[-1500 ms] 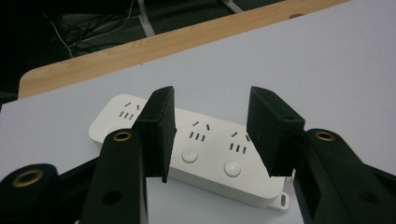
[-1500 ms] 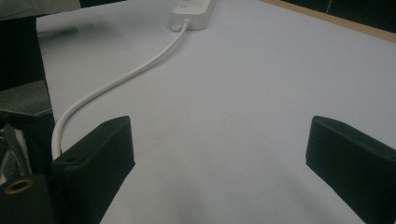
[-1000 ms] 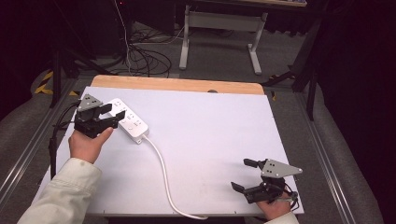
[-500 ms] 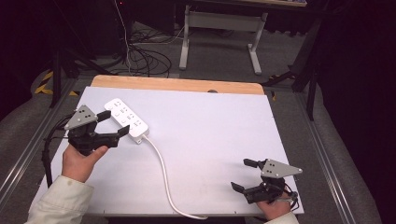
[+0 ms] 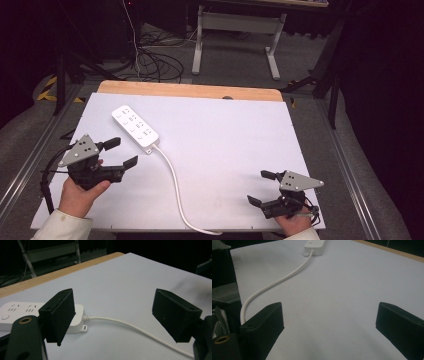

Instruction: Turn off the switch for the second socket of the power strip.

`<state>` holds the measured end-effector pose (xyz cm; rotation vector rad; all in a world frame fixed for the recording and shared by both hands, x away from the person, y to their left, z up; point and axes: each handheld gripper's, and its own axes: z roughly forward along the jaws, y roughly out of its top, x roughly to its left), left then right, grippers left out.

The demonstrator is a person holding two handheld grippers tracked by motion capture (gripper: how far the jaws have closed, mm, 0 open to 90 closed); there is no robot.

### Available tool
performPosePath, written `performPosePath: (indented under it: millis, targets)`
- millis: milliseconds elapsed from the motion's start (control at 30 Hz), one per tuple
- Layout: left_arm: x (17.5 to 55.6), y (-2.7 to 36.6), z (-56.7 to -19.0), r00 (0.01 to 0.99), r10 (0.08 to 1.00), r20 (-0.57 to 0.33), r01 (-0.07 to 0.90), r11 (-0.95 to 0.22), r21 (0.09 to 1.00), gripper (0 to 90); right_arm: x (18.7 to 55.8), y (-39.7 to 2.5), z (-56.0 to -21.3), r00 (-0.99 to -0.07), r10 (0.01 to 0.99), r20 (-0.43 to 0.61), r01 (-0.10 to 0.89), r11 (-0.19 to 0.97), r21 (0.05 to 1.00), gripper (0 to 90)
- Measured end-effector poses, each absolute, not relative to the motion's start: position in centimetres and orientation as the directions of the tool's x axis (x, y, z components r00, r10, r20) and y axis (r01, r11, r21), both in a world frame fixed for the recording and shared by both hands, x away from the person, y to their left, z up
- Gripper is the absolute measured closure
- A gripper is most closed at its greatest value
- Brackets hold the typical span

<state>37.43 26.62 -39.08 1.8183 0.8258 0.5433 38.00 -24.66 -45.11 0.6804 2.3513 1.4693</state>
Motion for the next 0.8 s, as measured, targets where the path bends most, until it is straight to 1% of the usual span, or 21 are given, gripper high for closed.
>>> performPosePath:
  millis: [133,167,433,633,767,800]
  targets:
    - [36.8,26.3,-40.1,0.671,0.742,0.014,0.292,-0.281,0.914,18.8,38.0,-24.6,-45.1,-0.848,0.53,0.007,0.239,0.37,0.898,7.9]
    - [36.7,26.1,-40.4,0.669,0.743,0.0,0.297,-0.268,0.916,18.7,38.0,-24.6,-45.1,-0.848,0.53,0.01,0.24,0.369,0.898,7.9]
    - [35.8,26.3,-42.8,0.678,0.735,0.012,0.256,-0.252,0.933,18.9,38.0,-24.6,-45.1,-0.85,0.526,0.007,0.238,0.372,0.897,7.9]
    - [35.4,26.7,-44.5,0.683,0.731,-0.006,0.26,-0.235,0.937,18.3,37.9,-24.6,-45.1,-0.852,0.524,0.006,0.237,0.375,0.896,7.9]
    - [35.2,27.1,-45.6,0.698,0.716,0.011,0.251,-0.259,0.933,18.1,37.9,-24.5,-45.1,-0.853,0.522,0.005,0.236,0.377,0.896,7.9]
    - [35.2,27.1,-45.9,0.704,0.711,-0.006,0.261,-0.25,0.932,18.2,37.9,-24.5,-45.1,-0.853,0.521,0.006,0.237,0.377,0.896,7.9]
